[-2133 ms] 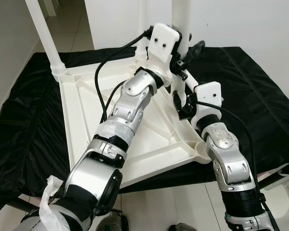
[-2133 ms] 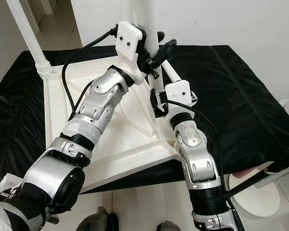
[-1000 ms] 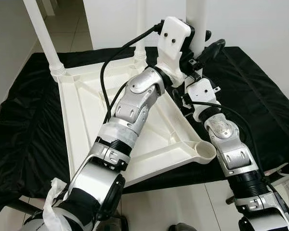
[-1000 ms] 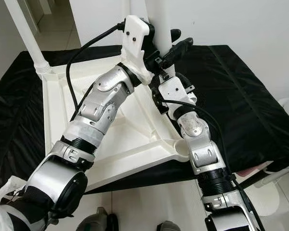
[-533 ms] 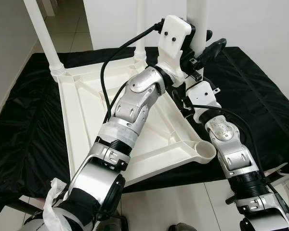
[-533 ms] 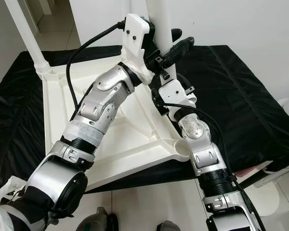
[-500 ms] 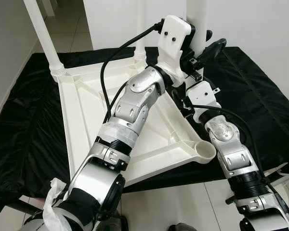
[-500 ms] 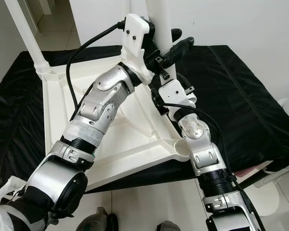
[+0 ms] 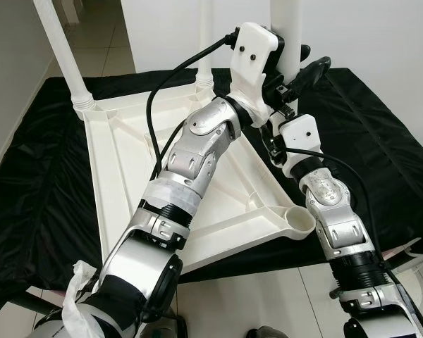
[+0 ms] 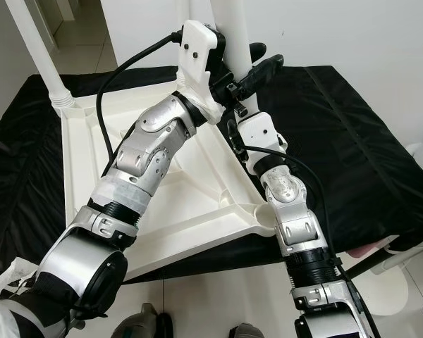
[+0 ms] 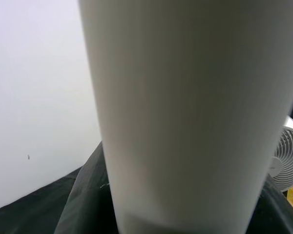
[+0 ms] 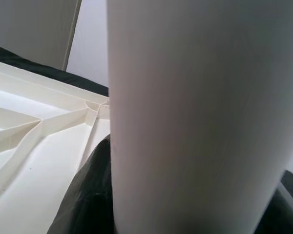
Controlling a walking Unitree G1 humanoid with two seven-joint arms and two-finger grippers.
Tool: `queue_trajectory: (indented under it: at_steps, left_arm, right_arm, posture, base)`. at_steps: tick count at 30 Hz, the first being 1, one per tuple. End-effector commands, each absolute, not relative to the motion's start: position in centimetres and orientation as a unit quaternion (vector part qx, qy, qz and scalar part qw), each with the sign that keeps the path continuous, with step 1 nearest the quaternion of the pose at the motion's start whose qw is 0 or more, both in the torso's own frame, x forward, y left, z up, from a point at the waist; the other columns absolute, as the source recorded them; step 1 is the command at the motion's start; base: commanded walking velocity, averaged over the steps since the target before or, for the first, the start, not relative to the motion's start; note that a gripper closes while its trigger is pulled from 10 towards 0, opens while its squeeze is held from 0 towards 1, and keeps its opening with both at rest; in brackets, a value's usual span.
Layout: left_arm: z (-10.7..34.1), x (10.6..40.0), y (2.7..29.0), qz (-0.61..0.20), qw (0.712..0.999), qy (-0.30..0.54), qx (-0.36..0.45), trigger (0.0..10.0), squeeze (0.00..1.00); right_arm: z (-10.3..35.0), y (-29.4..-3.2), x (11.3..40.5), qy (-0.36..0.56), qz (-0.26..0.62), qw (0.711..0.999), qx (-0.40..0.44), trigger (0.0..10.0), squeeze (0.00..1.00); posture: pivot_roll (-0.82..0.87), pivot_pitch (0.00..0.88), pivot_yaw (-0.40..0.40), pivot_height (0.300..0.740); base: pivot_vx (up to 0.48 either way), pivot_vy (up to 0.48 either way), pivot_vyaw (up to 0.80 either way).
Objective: Building children table
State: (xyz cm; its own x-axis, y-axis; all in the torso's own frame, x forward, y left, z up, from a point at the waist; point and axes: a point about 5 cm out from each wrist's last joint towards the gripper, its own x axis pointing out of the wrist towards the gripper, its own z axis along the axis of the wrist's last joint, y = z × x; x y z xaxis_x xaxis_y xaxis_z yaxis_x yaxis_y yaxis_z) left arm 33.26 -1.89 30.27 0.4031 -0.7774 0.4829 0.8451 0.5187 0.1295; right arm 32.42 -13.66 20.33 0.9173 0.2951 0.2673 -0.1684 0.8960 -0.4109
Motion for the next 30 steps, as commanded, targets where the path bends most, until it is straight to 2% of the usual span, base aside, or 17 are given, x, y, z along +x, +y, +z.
queue_trajectory:
  at_steps: [1,5,6,12,13,15,16,24,30]
  left_arm:
    - [31.2,32.9,-1.9,-0.487,0.829,-0.267,-0.061,10.0,0.0]
    - [31.3,33.0,-1.9,-0.487,0.829,-0.268,-0.061,10.0,0.0]
    - [31.4,33.0,-1.8,-0.491,0.827,-0.262,-0.081,10.0,1.0]
    - [32.0,33.4,-1.1,-0.485,0.829,-0.259,-0.104,10.0,1.0]
    - [32.2,33.4,-0.9,-0.484,0.828,-0.265,-0.101,10.0,0.87]
    - [32.2,33.4,-0.9,-0.484,0.828,-0.265,-0.101,10.0,0.87]
    - [32.3,33.5,-0.8,-0.485,0.827,-0.268,-0.098,10.0,0.0]
    - [32.2,35.5,1.0,-0.437,0.859,-0.244,-0.104,10.0,0.0]
    - [31.4,36.4,2.5,-0.415,0.875,-0.23,-0.091,10.0,0.0]
  right_arm:
    - [19.8,-14.3,32.6,-0.143,0.101,0.97,-0.165,0.0,0.0]
    - [19.8,-14.5,32.7,-0.139,0.086,0.974,-0.158,0.0,0.0]
    - [19.7,-14.5,32.7,-0.137,0.078,0.976,-0.153,10.0,0.0]
    - [19.7,-14.7,33.3,-0.132,0.03,0.982,-0.135,10.0,0.0]
    - [19.8,-14.8,33.3,-0.132,0.024,0.982,-0.129,10.0,0.0]
    - [19.8,-14.8,33.3,-0.132,0.024,0.982,-0.129,10.0,0.0]
    - [19.9,-14.8,33.4,-0.134,0.019,0.983,-0.125,10.0,0.0]
    - [20.9,-16.8,33.1,-0.161,-0.067,0.984,-0.039,10.0,0.0]
    - [20.9,-17.5,32.4,-0.165,-0.095,0.981,0.037,10.0,0.0]
  posture:
    - [0.01,0.0,0.003,0.74]
    - [0.01,0.0,0.002,0.74]
    - [0.01,0.0,0.002,0.74]
    - [0.02,0.0,0.011,0.74]
    - [0.01,0.0,0.013,0.74]
    - [0.01,0.0,0.013,0.74]
    - [0.01,0.0,0.014,0.74]
    - [0.01,0.0,0.036,0.74]
    - [0.0,0.0,0.048,0.74]
  base:
    - [0.0,0.0,0.0]
    - [0.0,0.0,0.0]
    - [0.0,0.0,0.0]
    - [0.0,0.0,0.0]
    - [0.0,0.0,0.0]
    - [0.0,0.0,0.0]
    - [0.0,0.0,0.0]
    - [0.0,0.0,0.0]
    - [0.0,0.0,0.0]
